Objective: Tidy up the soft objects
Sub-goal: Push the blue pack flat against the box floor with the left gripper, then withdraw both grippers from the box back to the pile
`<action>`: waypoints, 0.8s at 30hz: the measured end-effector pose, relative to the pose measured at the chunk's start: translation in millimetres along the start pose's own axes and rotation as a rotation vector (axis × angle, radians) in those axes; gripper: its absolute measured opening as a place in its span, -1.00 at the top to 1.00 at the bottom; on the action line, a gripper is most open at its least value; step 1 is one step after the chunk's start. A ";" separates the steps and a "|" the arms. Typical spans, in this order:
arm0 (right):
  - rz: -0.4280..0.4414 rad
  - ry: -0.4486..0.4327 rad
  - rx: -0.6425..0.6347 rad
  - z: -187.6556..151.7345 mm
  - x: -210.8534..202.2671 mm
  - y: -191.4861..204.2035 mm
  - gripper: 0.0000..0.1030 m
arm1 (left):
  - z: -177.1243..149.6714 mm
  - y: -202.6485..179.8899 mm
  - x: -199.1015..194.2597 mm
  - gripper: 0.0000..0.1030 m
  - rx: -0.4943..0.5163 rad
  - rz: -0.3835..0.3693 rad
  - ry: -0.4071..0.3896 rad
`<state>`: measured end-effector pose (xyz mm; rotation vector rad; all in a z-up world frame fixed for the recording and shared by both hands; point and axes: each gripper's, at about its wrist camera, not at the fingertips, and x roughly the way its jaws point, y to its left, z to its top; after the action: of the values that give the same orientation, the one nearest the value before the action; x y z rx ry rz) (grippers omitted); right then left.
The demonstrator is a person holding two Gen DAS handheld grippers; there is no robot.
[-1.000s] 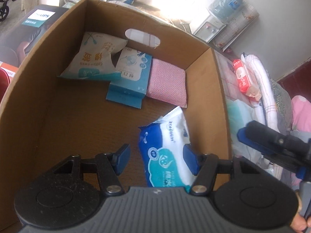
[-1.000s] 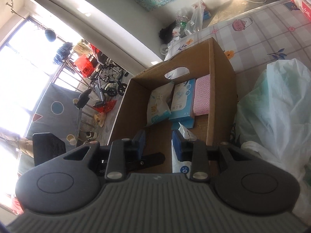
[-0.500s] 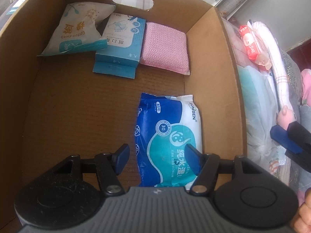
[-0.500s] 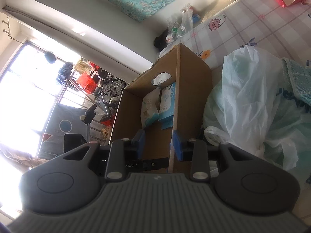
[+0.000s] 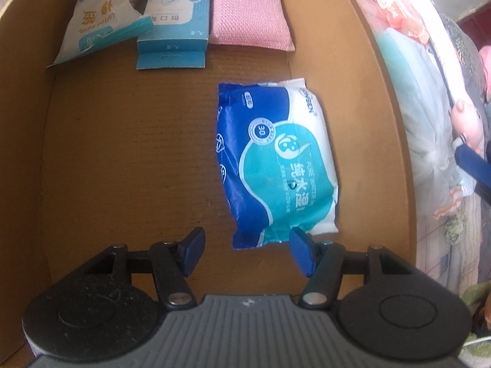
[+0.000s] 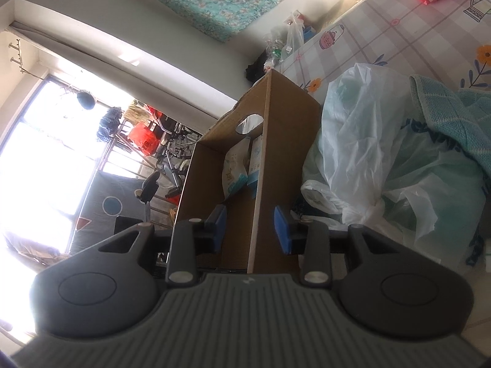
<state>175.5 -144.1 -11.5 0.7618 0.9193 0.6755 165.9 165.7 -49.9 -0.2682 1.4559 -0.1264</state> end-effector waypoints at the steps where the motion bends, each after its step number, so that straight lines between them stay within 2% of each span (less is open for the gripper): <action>1: -0.001 -0.003 0.006 0.1 -0.7 -2.5 0.32 | -0.8 -1.4 1.2 -0.19 0.012 0.008 0.006; 6: -0.009 -0.021 0.015 1.4 -2.7 -10.2 0.31 | 4.2 -8.2 9.3 -0.19 0.039 0.017 0.014; 9: -0.010 -0.027 0.033 0.9 -3.4 -17.0 0.29 | 12.3 -10.2 10.2 -0.12 0.036 0.025 -0.013; 13: -0.020 -0.031 0.050 0.1 -7.0 -25.4 0.29 | 22.7 -8.4 13.4 -0.11 0.011 -0.006 -0.025; 16: -0.026 -0.036 0.065 -0.1 -10.4 -32.0 0.29 | 28.4 -9.4 11.9 -0.11 0.041 0.003 -0.070; 19: -0.035 -0.043 0.079 0.6 -12.9 -38.4 0.29 | 35.6 -4.8 10.4 -0.10 0.026 -0.013 -0.082; 24: -0.045 -0.053 0.087 1.2 -16.6 -45.6 0.29 | 43.8 -3.9 6.2 -0.08 0.070 -0.004 -0.104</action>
<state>177.5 -182.8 -40.7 0.8307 0.9198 0.5765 210.2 165.0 -50.8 -0.2174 1.3447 -0.1638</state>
